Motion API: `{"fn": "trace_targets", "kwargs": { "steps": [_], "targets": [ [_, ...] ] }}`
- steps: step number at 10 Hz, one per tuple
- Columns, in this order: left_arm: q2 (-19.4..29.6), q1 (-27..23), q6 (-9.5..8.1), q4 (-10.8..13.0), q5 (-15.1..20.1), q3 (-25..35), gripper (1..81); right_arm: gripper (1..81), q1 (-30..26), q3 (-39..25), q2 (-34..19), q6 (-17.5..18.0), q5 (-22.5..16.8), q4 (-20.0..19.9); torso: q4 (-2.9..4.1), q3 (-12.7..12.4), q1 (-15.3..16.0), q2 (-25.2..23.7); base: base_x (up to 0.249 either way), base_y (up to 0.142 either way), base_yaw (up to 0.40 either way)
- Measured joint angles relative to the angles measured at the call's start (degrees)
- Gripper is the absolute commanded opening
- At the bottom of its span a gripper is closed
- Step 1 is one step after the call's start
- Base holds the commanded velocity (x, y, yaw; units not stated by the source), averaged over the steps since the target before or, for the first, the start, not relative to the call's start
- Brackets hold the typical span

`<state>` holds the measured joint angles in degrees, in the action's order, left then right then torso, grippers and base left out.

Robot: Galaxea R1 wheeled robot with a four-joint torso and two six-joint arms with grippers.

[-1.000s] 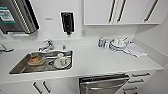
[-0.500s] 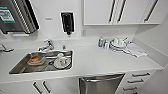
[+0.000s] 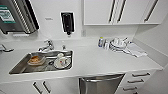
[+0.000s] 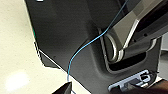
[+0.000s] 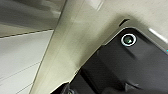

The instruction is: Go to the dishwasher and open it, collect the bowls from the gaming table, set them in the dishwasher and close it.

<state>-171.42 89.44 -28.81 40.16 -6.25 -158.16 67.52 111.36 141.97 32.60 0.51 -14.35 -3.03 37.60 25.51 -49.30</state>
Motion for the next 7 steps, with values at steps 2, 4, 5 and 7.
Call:
{"fn": "trace_targets", "kwargs": {
  "steps": [2, 4, 5, 7],
  "targets": [
    [0.0, -0.3, 0.00, -0.9, 0.0, -1.5, 81.1, 81.1, 3.8, 10.7, 3.6, -0.2, 0.0, 9.1, 0.00, 0.0, 0.0, 0.0, 0.000, 0.000, 0.000],
    [0.0, -0.7, 0.00, -1.0, -0.2, -1.6, 81.1, 81.1, 8.2, 19.1, 8.7, -0.5, 0.8, 17.5, 0.00, 0.0, 0.0, 0.0, 0.000, 0.000, 0.000],
    [0.0, -0.7, 0.00, -1.0, -0.1, -1.7, 81.1, 81.1, 10.0, 22.8, 11.2, -0.6, 1.0, 21.1, 0.00, 0.0, 0.0, 0.0, 0.000, 0.000, 0.000],
    [0.0, -1.0, -0.02, -2.1, -0.1, -1.7, 81.1, 81.1, 12.3, 29.4, 15.7, -0.7, 1.4, 27.7, 0.00, 0.0, 0.0, 0.0, 0.000, 0.000, 0.000]
  ]
}}
